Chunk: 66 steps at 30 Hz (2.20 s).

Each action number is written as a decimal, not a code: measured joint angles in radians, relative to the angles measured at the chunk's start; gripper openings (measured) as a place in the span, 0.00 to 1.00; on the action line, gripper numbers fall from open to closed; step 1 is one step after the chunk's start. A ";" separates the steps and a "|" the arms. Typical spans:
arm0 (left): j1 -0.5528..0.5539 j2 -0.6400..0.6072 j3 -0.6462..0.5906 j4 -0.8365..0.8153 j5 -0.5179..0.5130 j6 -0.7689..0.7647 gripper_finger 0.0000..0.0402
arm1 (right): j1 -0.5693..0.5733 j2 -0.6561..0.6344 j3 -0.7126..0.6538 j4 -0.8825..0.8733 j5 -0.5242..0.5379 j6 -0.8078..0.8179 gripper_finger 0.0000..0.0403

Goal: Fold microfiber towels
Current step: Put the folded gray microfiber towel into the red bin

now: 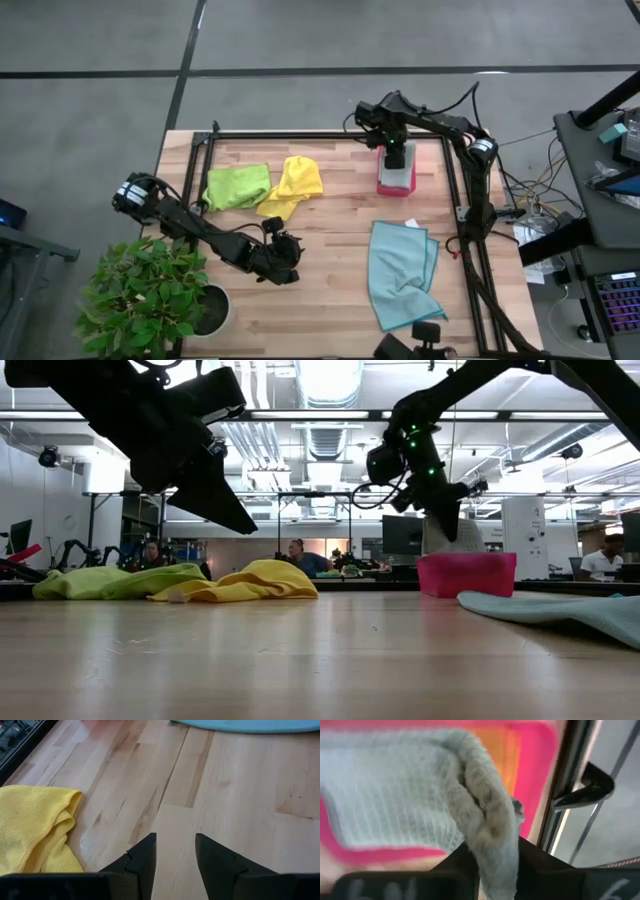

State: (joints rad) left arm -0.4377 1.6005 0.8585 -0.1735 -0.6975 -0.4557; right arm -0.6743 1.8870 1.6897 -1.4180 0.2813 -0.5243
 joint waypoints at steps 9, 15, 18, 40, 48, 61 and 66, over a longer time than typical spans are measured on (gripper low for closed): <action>0.001 0.000 0.000 0.000 -0.020 0.011 0.30 | -0.007 0.000 0.000 0.003 0.000 0.158 0.26; 0.002 0.000 0.000 0.000 -0.020 0.018 0.30 | -0.007 0.000 0.014 -0.002 0.008 0.169 0.42; 0.002 0.000 0.000 0.000 -0.019 0.018 0.30 | -0.007 0.000 0.049 -0.017 0.038 0.150 0.48; 0.006 0.000 -0.001 0.000 -0.019 0.028 0.30 | -0.007 -0.042 -0.094 0.278 0.078 0.250 0.02; 0.006 0.000 -0.001 0.000 -0.020 0.048 0.30 | -0.006 -0.042 -0.195 0.360 0.025 0.281 0.02; 0.006 0.000 -0.001 0.000 -0.024 0.048 0.30 | -0.004 -0.085 -0.259 0.424 0.029 0.326 0.02; 0.006 0.000 -0.001 0.000 -0.025 0.048 0.30 | -0.004 -0.163 -0.257 0.404 0.033 0.358 0.02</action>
State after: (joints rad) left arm -0.4313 1.6005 0.8576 -0.1738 -0.7223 -0.4072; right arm -0.6785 1.7237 1.4330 -1.0143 0.3145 -0.1666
